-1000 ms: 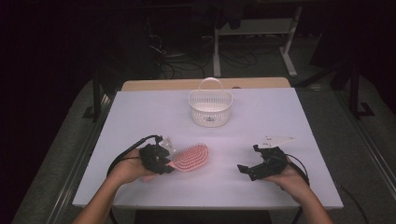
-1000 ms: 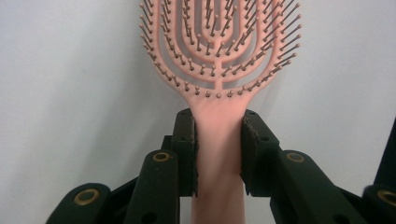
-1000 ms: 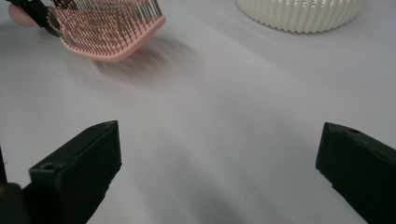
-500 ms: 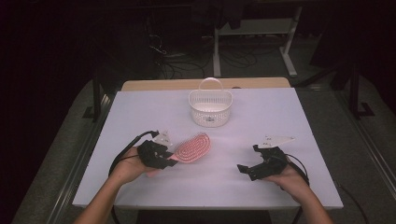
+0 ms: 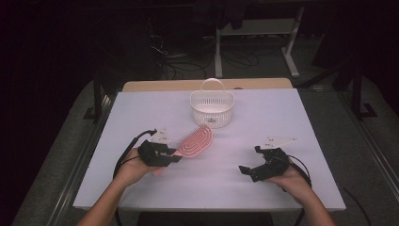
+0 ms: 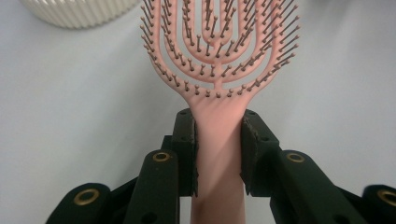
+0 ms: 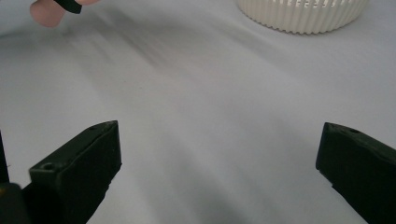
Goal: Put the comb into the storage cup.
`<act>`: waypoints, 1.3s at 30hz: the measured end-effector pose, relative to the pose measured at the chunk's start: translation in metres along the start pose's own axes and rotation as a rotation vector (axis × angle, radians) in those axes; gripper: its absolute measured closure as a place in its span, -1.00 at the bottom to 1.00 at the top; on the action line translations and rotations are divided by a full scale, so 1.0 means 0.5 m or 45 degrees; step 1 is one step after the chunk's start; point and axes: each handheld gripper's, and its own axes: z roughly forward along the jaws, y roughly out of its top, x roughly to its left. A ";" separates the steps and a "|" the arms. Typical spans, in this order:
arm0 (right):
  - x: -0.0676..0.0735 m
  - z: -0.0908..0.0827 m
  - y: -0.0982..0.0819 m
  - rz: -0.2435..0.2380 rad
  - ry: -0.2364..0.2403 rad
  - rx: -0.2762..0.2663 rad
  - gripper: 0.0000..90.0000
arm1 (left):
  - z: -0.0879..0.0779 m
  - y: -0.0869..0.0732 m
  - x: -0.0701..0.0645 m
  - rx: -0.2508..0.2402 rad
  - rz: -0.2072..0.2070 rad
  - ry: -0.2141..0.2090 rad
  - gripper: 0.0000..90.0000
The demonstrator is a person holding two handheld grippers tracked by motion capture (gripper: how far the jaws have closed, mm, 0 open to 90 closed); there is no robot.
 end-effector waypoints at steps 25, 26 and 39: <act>0.004 -0.016 0.016 0.023 0.054 -0.066 -1.00 | 0.015 -0.004 -0.020 -0.354 -0.020 0.093 0.57; 0.004 -0.016 0.017 0.020 0.066 -0.073 -1.00 | 0.017 -0.004 -0.021 -0.357 -0.016 0.097 0.57; 0.004 -0.009 0.044 0.062 0.133 -0.089 -1.00 | 0.026 -0.005 -0.026 -0.414 -0.032 0.130 0.57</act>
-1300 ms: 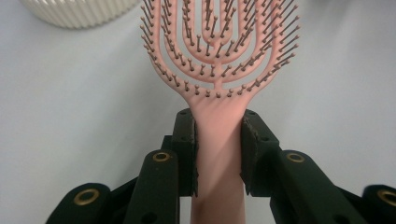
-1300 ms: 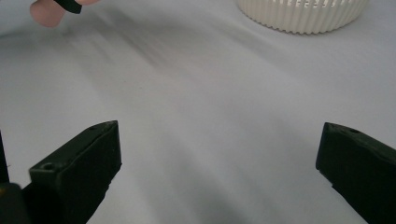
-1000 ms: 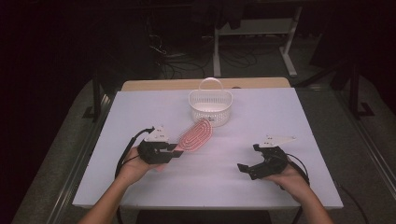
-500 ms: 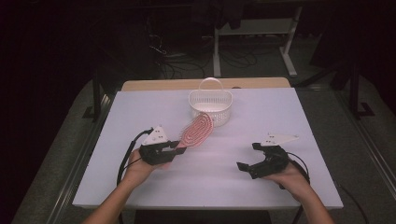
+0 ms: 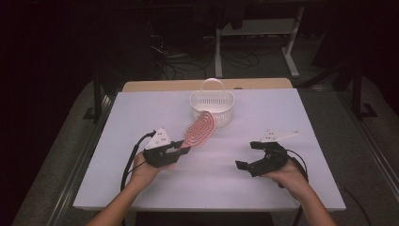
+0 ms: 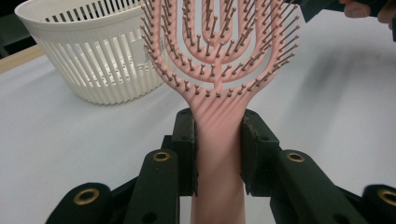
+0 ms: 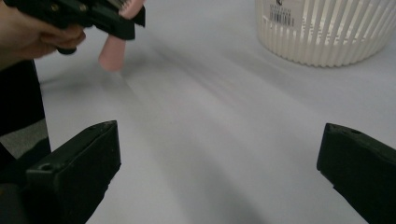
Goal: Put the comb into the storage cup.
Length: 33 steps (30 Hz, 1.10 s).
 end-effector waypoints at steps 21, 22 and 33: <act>0.014 0.033 0.081 0.007 0.088 -0.094 -1.00 | -0.006 -0.005 0.005 -0.027 -0.021 0.026 0.57; 0.014 0.035 0.084 0.008 0.092 -0.099 -1.00 | -0.006 -0.005 0.005 -0.029 -0.018 0.027 0.57; 0.017 0.057 0.117 0.025 0.119 -0.160 -1.00 | -0.005 -0.006 0.004 -0.043 -0.027 0.038 0.57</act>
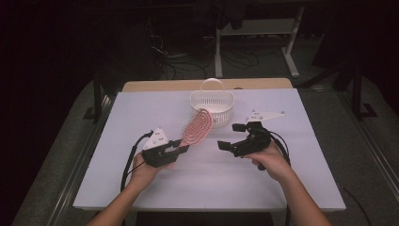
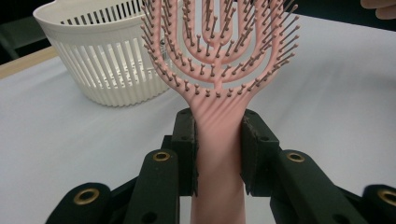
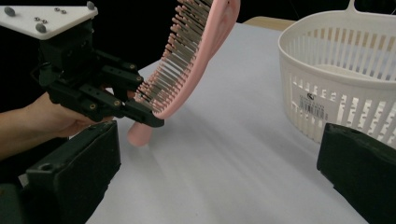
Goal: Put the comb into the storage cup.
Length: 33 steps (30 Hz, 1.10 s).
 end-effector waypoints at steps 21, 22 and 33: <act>-0.002 0.043 0.033 0.015 0.014 -0.056 -1.00 | 0.012 0.004 -0.007 -0.038 -0.017 0.045 0.57; -0.002 0.044 0.034 0.015 0.014 -0.057 -1.00 | 0.013 0.004 -0.008 -0.037 -0.017 0.044 0.57; 0.000 0.061 0.051 0.022 0.033 -0.084 -1.00 | 0.022 0.007 -0.015 -0.041 -0.007 0.043 0.57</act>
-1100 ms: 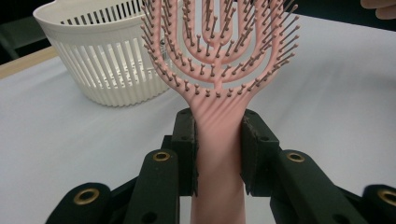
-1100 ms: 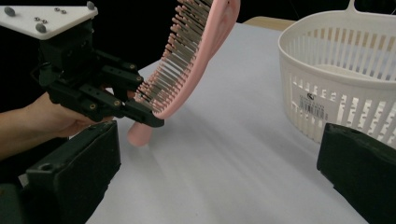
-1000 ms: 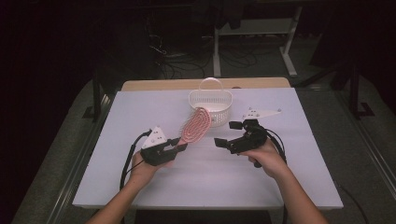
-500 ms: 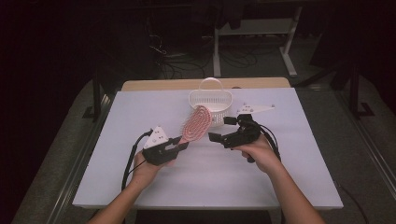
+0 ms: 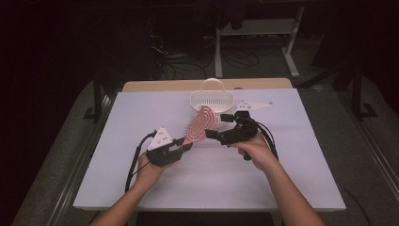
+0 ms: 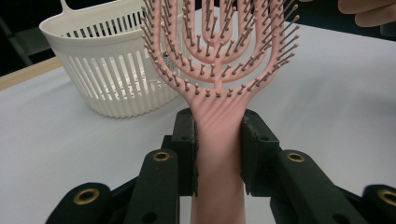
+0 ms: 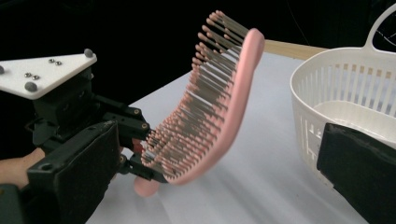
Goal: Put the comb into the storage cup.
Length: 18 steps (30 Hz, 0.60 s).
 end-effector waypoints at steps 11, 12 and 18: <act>-0.001 0.019 0.003 0.007 0.002 -0.008 -1.00 | 0.003 0.001 -0.003 -0.001 0.013 -0.006 0.57; 0.000 0.021 0.003 0.005 0.003 -0.009 -1.00 | 0.003 0.001 -0.003 0.002 0.017 -0.006 0.57; 0.001 0.029 -0.001 0.012 0.002 -0.010 -1.00 | 0.007 0.002 -0.009 0.003 0.027 -0.018 0.57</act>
